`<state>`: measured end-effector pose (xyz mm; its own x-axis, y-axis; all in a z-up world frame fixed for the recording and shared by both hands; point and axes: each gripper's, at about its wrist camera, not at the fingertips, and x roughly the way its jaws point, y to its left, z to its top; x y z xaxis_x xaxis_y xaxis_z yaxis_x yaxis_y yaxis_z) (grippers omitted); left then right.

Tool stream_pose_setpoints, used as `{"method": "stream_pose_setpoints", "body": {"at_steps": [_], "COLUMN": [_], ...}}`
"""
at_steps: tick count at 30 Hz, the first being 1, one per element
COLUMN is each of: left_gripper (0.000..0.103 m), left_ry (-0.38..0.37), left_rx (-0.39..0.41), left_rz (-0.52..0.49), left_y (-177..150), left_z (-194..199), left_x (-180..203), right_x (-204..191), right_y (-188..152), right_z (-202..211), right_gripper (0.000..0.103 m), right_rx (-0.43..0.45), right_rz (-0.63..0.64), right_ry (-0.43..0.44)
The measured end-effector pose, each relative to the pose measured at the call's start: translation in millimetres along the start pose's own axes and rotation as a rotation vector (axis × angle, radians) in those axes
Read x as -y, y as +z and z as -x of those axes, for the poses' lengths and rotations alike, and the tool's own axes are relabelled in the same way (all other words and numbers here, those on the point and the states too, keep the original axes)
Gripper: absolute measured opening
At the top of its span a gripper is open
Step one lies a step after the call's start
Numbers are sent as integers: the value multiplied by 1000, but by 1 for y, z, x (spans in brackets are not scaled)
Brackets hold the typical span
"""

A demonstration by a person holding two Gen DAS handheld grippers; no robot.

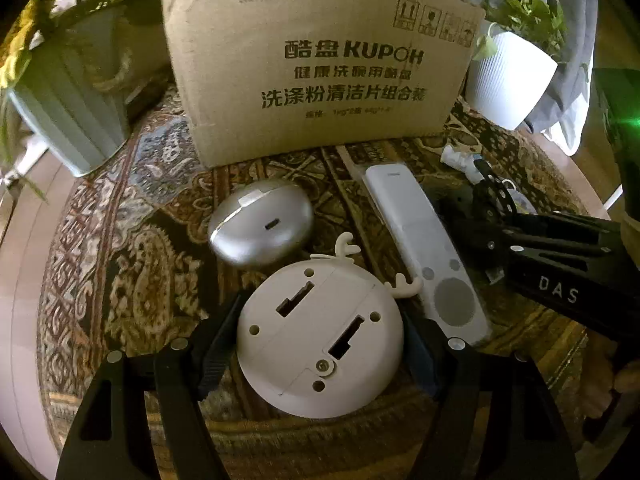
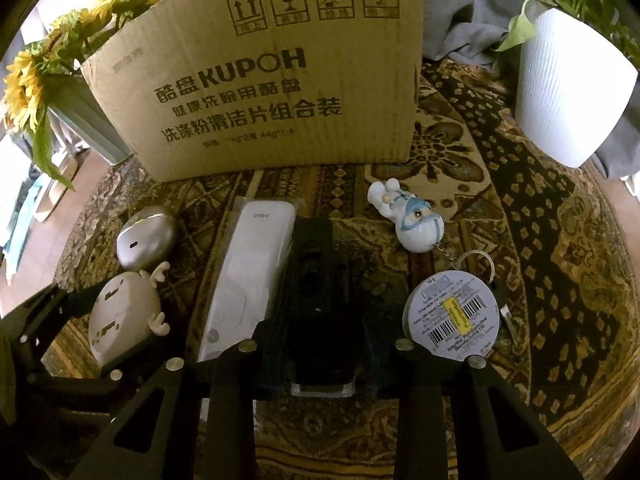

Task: Organize rigid objects
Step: 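Grasp the black case with right tool while left tool grasps the white antlered disc, then lift and carry the black case with right tool while left tool carries the disc to box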

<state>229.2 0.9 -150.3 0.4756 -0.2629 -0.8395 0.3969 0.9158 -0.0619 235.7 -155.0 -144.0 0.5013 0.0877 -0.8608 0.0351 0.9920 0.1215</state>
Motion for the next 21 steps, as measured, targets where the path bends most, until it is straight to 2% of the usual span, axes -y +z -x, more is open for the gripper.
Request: {"method": "stream_pose_setpoints", "body": {"at_steps": [7,21], "left_gripper": [74,74], "left_ry": [36,79], "left_rx": [51,283], "left_rz": [52,90], "left_y": [0,32], "left_z": [28,111], "left_x": [3,17], "right_x": [-1,-6], "right_y": [-2,10], "right_z": [26,109], "right_gripper": [30,30], "right_rx": [47,249], "right_rz": [17,6], "right_ry": [14,49]}}
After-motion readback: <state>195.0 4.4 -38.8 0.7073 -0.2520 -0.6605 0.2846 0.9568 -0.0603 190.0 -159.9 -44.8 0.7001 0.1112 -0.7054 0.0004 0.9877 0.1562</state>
